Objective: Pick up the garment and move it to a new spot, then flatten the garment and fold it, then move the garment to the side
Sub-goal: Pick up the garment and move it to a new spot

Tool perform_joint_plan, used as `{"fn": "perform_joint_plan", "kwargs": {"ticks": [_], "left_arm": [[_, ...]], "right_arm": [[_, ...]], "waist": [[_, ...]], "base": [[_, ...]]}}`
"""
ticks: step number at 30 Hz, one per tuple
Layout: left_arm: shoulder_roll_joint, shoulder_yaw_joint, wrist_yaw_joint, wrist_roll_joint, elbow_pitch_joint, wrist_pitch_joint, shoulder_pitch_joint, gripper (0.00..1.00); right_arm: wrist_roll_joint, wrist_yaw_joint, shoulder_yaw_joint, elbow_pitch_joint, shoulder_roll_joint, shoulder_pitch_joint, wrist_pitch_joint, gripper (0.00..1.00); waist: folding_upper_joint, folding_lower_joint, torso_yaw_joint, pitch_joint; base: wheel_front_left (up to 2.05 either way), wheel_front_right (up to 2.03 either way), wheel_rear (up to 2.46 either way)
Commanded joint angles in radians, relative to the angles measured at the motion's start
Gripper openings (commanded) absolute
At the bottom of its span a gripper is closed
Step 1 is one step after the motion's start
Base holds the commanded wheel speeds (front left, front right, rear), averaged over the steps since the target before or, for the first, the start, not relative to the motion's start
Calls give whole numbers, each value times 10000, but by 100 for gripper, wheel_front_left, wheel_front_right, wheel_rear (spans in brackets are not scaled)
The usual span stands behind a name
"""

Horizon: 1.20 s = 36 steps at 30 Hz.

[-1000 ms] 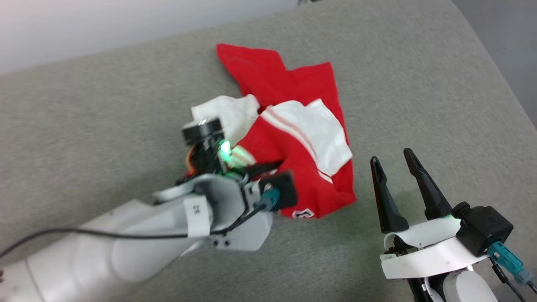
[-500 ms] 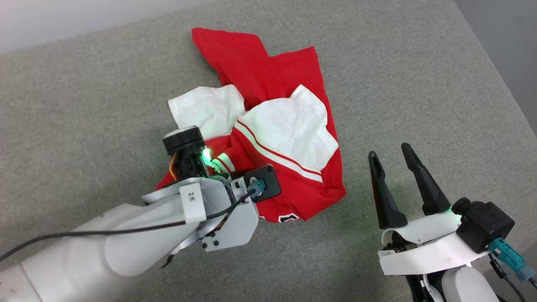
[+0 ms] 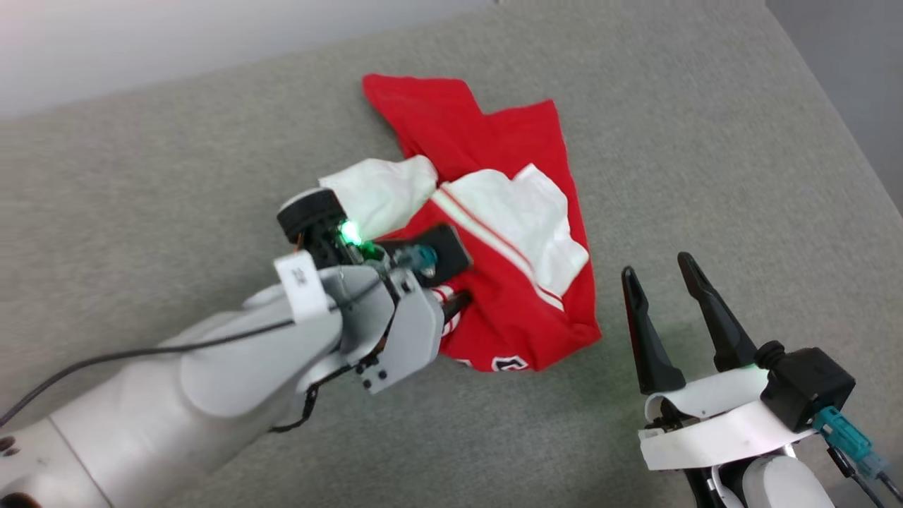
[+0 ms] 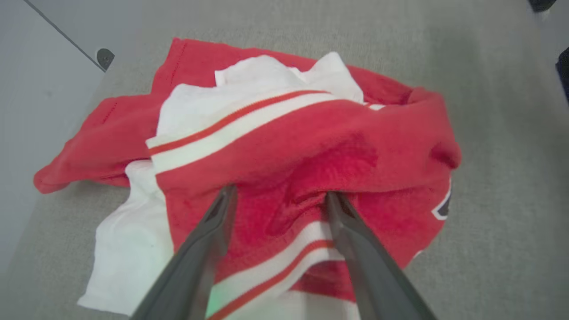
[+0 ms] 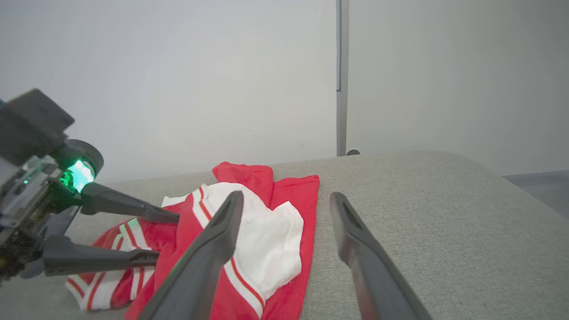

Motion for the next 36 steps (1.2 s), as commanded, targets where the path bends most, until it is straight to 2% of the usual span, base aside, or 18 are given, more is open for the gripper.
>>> {"fn": "perform_joint_plan", "kwargs": {"ticks": [1, 9, 15, 19, 23, 26, 31, 36], "left_arm": [[-62, 11, 27, -510, 102, -350, -132, 100], [74, 1, 26, -2604, 853, -2179, 137, 100], [-32, 106, 26, -4281, 2055, -3952, 1319, 100], [-222, 529, 26, -5263, 2779, -4870, 2430, 100], [-398, 1394, 26, -5882, 3373, -5156, 3588, 100], [-598, 2678, 24, -5636, 3499, -5169, 4483, 100], [-883, 4925, 60, -4581, 3264, -5157, 6195, 100], [-1124, 7197, 480, -3158, 2387, -5160, 7935, 100]], "right_arm": [[-164, -14, -49, 74, 22, 142, -48, 100], [-829, -14, -185, 449, 16, 531, -48, 100], [-1110, -14, -332, 708, -136, 923, -49, 100], [-1148, -14, -559, 812, -312, 1289, 2, 100], [-1143, -14, -772, 809, -526, 1730, 145, 100], [-1118, -14, -971, 714, -631, 2114, 276, 100], [-1115, -14, -1218, 509, -807, 2684, 491, 100], [-1045, -14, -1364, 295, -1002, 3046, 724, 100]], "waist": [[0, 0, 509, -547], [0, 0, 1398, -1481], [0, 0, 1993, -1934], [0, 0, 2393, -2191], [0, 0, 2802, -2442], [0, 0, 3114, -2634], [0, 0, 3451, -2966], [0, 0, 3560, -3270]], "base": [[0, 0, 0], [0, 0, 0], [0, 0, 0], [0, 0, 0], [0, 0, 0], [0, 0, 0], [0, 0, 0], [0, 0, 0]]}}
